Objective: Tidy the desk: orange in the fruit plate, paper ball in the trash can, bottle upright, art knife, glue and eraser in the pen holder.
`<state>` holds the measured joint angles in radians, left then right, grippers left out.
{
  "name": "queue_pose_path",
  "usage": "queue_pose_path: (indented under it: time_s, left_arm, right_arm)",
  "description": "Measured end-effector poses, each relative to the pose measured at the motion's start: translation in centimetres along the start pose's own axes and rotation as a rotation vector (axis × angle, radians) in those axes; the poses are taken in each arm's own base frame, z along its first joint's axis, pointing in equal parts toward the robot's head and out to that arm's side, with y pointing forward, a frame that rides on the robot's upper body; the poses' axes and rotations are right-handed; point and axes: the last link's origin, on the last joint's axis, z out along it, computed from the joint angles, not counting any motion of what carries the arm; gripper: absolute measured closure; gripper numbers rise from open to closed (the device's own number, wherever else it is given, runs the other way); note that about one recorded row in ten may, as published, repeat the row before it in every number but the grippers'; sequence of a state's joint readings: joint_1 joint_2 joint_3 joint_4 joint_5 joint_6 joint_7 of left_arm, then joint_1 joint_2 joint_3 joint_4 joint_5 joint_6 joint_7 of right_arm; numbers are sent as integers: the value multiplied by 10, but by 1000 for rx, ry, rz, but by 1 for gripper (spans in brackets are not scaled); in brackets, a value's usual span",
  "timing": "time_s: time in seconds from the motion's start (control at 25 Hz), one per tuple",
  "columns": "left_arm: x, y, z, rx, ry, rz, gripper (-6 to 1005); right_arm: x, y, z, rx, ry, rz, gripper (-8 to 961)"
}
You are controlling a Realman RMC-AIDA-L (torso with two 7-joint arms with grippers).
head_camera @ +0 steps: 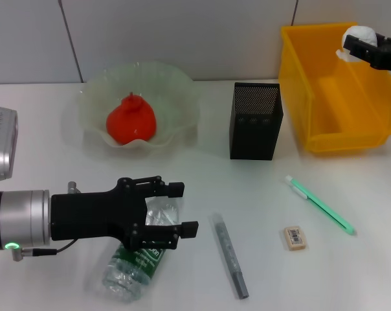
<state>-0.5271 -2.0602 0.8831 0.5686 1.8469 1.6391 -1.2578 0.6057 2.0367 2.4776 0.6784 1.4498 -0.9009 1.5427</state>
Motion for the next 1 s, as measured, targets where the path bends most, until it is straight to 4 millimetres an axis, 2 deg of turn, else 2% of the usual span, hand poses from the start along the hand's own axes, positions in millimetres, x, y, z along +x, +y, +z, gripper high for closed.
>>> queue_pose_path:
  time_s: [0.2, 0.36, 0.6, 0.84, 0.92, 0.96, 1.0]
  left_arm:
    - [0, 0, 0, 0, 1, 1, 194]
    - [1, 0, 0, 0, 2, 1, 194]
    - [0, 0, -1, 2, 4, 0, 194]
    - [0, 0, -1, 4, 5, -1, 195]
    - [0, 0, -1, 5, 6, -1, 195]
    - [0, 0, -1, 5, 6, -1, 195]
    - [0, 0, -1, 5, 6, -1, 195]
  right_arm:
    - [-3, 0, 4, 3, 17, -18, 333]
    - [-3, 2, 9, 7, 44, -37, 223]
    - [-7, 3, 10, 2, 26, -32, 223]
    - [-15, 6, -9, -59, -141, 38, 223]
    - [-14, 11, -22, -125, -202, 56, 223]
    - [-12, 18, -38, -208, -249, 74, 223]
    - [-12, 18, -38, -208, -249, 74, 223]
